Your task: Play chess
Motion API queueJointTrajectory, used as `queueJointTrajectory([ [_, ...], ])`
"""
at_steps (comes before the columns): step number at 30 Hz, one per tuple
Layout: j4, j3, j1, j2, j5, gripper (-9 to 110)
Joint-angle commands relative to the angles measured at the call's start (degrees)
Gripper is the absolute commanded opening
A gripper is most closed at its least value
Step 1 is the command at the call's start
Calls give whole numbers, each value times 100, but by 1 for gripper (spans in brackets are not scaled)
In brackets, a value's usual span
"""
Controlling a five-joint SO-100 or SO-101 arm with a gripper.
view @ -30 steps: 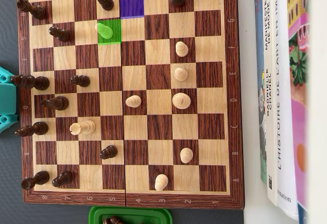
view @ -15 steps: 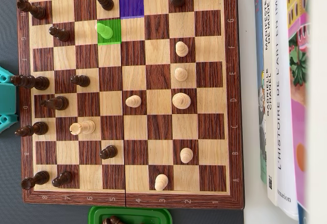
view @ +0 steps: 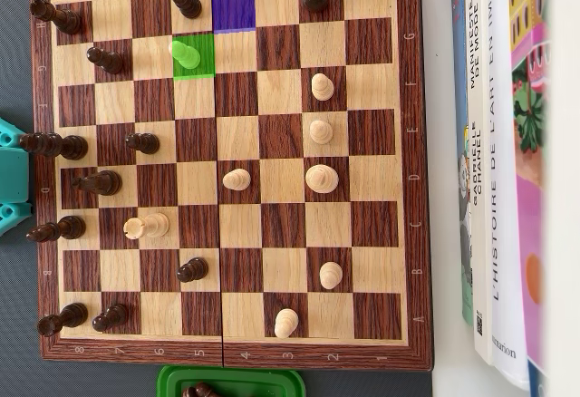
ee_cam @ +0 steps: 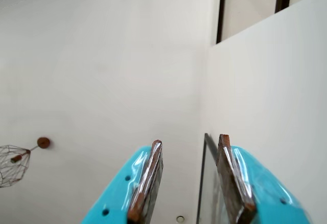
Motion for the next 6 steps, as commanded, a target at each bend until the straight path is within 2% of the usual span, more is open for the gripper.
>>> queueJointTrajectory([
  [1, -18, 114, -9, -26, 26, 16],
  [6, -18, 114, -9, -26, 26, 16],
])
